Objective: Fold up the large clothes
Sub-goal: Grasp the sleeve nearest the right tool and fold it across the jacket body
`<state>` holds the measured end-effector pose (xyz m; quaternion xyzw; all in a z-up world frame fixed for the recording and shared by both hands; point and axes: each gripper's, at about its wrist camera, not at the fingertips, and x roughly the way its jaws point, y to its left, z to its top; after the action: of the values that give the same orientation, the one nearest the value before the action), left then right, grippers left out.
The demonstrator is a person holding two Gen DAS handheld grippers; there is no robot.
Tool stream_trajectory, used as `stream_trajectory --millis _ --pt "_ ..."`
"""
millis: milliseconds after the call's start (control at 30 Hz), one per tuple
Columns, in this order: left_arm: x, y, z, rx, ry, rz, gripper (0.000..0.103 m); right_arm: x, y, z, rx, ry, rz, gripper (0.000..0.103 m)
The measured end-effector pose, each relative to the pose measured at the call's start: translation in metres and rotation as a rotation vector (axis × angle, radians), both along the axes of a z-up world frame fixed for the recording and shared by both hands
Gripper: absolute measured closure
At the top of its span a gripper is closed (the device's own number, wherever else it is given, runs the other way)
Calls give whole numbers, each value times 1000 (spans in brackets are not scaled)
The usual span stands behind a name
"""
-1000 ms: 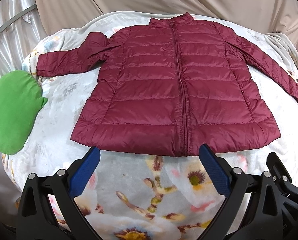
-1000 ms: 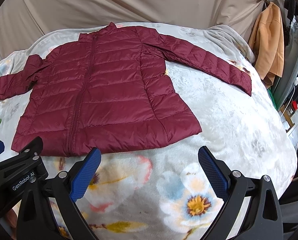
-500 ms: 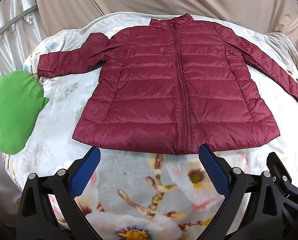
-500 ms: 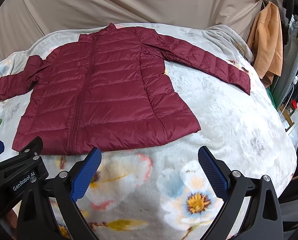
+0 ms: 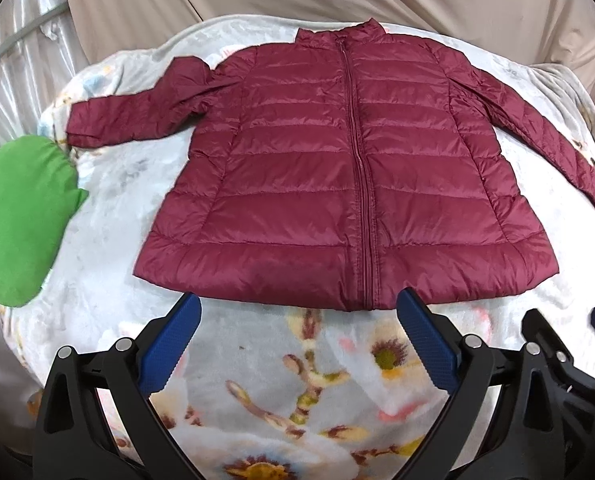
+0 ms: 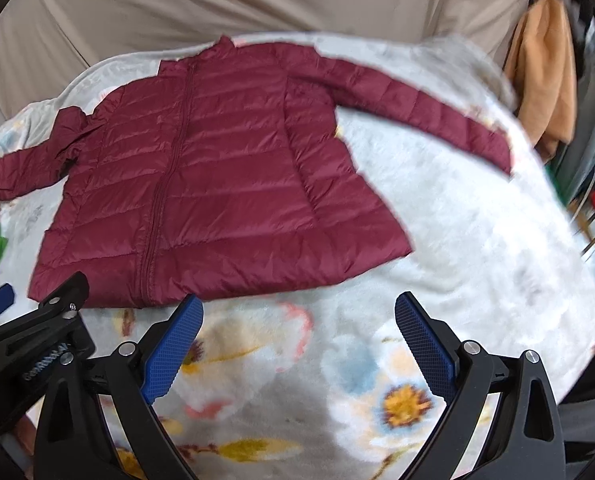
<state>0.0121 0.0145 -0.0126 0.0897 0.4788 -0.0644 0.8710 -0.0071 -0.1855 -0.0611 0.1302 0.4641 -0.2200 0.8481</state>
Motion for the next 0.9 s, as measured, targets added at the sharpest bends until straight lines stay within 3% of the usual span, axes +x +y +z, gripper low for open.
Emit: stream_trajectory --millis 200,333,533,700,800,833,867,900 --pt "43 32 4 -139 30 117 7 1 -85 -16 100 -36 -164 8" --pt "75 50 2 -216 36 203 7 3 -191 -21 170 -134 -323 8" --pt "121 63 -10 -204 4 302 7 9 -356 -46 226 -313 -577 8" --pt "141 59 -21 -153 -7 334 7 11 -437 -82 300 -366 -775 15" --pt "149 54 -23 -126 -13 315 7 15 -462 -97 373 -386 -834 34" --pt "152 53 -23 -128 -12 303 7 20 -468 -100 403 -403 -847 47" --pt "154 54 -22 -131 -14 298 7 22 -472 -100 426 -422 -847 69" --pt "157 53 -21 -136 -16 291 8 29 -476 -97 460 -451 -832 80"
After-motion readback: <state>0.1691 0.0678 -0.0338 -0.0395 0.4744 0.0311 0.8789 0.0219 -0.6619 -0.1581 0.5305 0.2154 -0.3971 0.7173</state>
